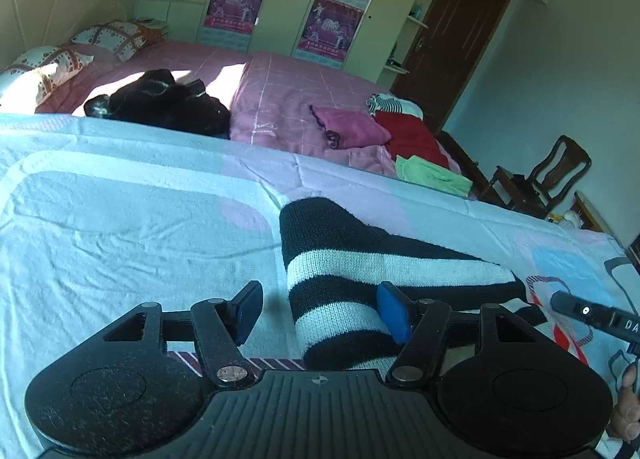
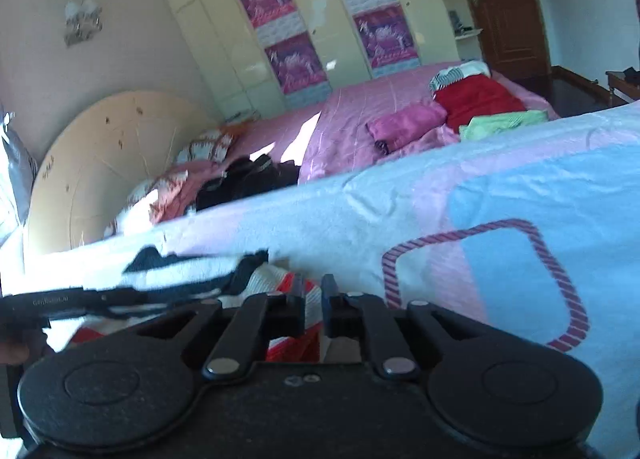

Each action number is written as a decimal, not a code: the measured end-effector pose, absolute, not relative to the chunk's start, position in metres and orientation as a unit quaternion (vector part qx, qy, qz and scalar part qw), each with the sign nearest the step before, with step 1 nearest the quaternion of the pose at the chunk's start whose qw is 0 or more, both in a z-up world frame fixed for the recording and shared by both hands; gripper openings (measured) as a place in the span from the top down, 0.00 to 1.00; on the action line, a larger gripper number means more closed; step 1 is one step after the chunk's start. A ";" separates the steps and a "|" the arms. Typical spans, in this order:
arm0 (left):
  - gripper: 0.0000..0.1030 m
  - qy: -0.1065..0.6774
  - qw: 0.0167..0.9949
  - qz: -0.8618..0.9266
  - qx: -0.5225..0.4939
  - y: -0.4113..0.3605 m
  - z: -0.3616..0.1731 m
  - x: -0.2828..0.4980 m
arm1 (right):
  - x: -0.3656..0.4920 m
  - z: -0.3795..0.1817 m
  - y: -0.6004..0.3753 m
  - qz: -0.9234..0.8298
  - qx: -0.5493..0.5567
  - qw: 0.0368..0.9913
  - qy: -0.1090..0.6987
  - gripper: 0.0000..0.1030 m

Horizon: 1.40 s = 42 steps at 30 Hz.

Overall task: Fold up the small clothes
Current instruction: 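Release the sweater with the right tool and withdraw both tools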

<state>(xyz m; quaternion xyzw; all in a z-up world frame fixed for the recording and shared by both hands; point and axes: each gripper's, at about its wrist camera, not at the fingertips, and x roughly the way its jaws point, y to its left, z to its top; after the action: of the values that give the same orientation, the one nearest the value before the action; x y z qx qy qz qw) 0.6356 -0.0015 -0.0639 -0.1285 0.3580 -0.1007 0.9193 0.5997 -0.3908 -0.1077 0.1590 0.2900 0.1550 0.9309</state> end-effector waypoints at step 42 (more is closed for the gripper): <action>0.24 0.380 0.903 -0.155 -0.125 0.007 -0.075 0.452 | 0.442 -0.118 -0.363 0.212 0.035 0.920 0.327 0.83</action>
<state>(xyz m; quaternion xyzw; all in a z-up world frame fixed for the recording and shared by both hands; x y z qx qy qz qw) 0.4524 0.0066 -0.0748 -0.1253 0.3803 -0.1554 0.9030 0.4418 -0.3632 -0.1182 0.0347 0.3269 0.2121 0.9203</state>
